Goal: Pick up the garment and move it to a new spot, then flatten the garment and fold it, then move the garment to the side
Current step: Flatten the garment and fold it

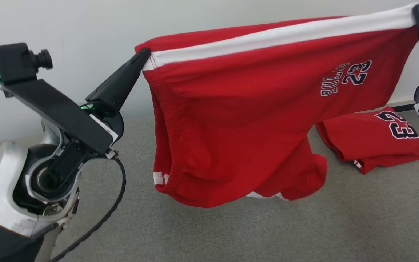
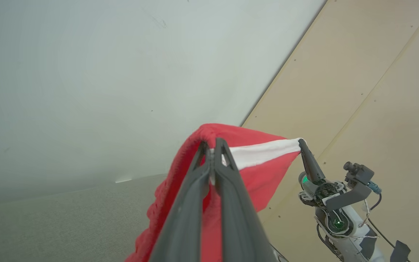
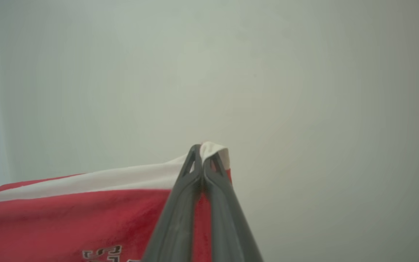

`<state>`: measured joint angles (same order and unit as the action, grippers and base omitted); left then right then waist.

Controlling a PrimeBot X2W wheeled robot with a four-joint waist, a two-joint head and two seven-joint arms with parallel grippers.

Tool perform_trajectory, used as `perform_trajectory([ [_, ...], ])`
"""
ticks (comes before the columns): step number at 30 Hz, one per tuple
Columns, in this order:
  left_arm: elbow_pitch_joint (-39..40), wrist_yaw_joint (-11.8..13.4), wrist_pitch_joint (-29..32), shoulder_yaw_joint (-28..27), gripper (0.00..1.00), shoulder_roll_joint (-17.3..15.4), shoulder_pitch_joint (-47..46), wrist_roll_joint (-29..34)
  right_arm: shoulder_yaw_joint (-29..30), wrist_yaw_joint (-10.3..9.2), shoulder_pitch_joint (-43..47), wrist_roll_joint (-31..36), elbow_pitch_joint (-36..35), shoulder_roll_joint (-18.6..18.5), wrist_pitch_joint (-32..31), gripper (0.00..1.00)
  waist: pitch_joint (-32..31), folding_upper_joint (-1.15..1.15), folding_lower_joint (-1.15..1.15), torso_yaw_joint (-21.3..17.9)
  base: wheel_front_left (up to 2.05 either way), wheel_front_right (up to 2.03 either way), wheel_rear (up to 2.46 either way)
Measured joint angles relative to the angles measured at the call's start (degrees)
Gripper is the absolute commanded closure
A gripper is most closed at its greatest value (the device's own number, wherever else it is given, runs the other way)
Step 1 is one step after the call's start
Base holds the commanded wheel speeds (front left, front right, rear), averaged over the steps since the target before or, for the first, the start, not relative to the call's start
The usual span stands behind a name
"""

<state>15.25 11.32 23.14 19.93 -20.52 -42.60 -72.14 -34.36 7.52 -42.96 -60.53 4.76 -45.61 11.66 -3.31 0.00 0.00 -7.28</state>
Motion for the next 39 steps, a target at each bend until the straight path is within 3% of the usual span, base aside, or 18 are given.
perform_trajectory([
  [4, -3.42, -0.76, 0.58, 1.04, 1.00, -0.32, -1.80, 0.79, 0.24, 0.00, -1.53, -0.35, 1.45, 0.69, -0.62, 1.00, 0.85, 0.00, 0.00, -0.10, 0.00, 0.00, 0.00],
  [10, -13.29, -4.74, -0.11, 3.24, 1.00, 0.18, -8.63, 4.52, -2.66, 0.00, -8.01, -0.66, 6.39, 4.57, -3.47, 1.00, 3.41, 0.00, 0.00, -0.06, 0.00, 0.00, 0.00],
  [18, -31.47, -15.24, -8.72, 6.69, 1.00, 2.33, -28.23, 16.04, -7.32, -0.01, -27.61, 1.05, 18.89, 10.09, -4.98, 1.00, 11.35, 0.01, 0.01, 0.08, 0.00, 0.00, 0.00],
  [21, -38.95, -17.39, -15.46, 6.17, 1.00, 2.61, -37.03, 19.59, -8.71, -0.02, -37.47, 3.21, 25.53, 14.85, -1.81, 1.00, 15.76, 0.01, 0.01, 0.11, 0.00, 0.00, 0.00],
  [26, -48.07, -18.70, -28.14, 8.82, 1.00, 1.77, -48.27, 25.97, -8.11, -0.01, -50.55, 7.48, 35.05, 22.34, 3.04, 1.00, 23.47, 0.02, 0.03, -0.43, 0.00, 0.00, 0.00],
  [29, -47.60, -18.78, -33.18, 15.63, 1.00, 1.81, -53.72, 26.06, -1.40, -0.01, -55.14, 12.47, 34.17, 23.61, 3.22, 1.00, 28.08, 0.02, 0.03, -0.87, 0.00, 0.00, 0.00],
  [33, -47.36, -18.79, -36.56, 23.17, 1.00, 0.89, -56.65, 23.48, 2.90, -0.02, -53.21, 17.36, 31.37, 23.87, 3.32, 1.00, 34.12, 0.02, 0.02, -1.16, 0.00, 0.00, 0.00],
  [39, -46.45, -18.78, -37.91, 27.89, 1.00, -0.77, -54.57, 17.08, 2.21, -0.02, -46.24, 18.28, 29.49, 24.02, 3.30, 1.00, 40.96, 0.03, 0.03, -1.05, 0.00, 0.00, 0.00],
])
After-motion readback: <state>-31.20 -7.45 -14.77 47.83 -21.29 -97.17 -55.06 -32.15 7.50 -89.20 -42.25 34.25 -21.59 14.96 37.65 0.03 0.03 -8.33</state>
